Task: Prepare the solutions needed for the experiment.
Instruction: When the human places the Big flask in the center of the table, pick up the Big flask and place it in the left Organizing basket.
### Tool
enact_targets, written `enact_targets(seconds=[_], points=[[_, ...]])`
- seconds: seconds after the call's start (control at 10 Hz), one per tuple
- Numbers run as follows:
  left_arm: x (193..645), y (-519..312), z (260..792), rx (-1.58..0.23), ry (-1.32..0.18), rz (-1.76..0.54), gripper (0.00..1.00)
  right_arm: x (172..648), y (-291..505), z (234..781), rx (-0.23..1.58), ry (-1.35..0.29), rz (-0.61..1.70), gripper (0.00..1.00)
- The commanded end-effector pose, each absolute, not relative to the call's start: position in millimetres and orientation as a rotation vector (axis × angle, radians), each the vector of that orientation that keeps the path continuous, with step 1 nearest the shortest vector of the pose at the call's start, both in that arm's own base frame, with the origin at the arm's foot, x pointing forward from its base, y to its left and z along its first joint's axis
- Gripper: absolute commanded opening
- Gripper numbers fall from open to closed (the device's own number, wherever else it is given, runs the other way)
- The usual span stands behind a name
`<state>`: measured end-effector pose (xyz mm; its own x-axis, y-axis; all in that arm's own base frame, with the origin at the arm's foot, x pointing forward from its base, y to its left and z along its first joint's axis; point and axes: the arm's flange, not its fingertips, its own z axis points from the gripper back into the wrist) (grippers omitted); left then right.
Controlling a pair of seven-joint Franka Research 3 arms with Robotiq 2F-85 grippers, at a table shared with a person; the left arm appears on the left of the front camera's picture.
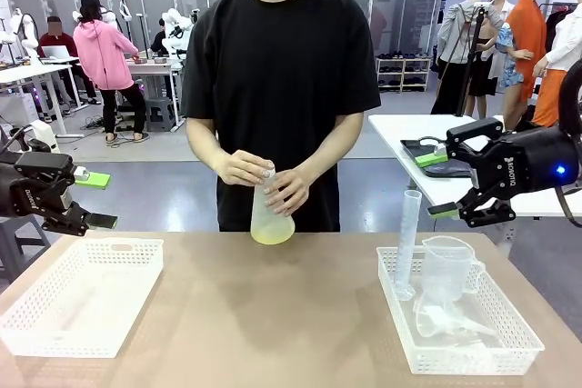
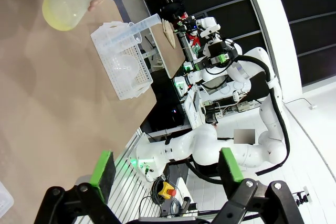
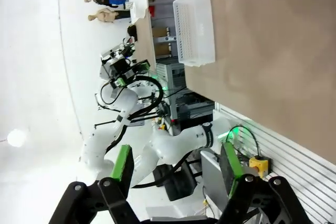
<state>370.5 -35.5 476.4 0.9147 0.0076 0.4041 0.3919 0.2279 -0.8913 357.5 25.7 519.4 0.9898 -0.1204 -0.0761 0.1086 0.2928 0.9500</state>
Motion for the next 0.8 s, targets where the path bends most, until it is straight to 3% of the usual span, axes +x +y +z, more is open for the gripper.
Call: enact_targets(seconds=[0.0, 0.7], points=[[372.2, -37.4, 477.6, -1.351, -0.373, -0.274, 1.0, 368.1, 25.8, 516.6, 1.318, 0.0, -0.137, 0.83], [372.2, -37.4, 477.6, -1.351, -0.373, -0.274, 1.0, 367.4, 25.5, 511.7, 1.317, 0.012, -0.151, 0.83]])
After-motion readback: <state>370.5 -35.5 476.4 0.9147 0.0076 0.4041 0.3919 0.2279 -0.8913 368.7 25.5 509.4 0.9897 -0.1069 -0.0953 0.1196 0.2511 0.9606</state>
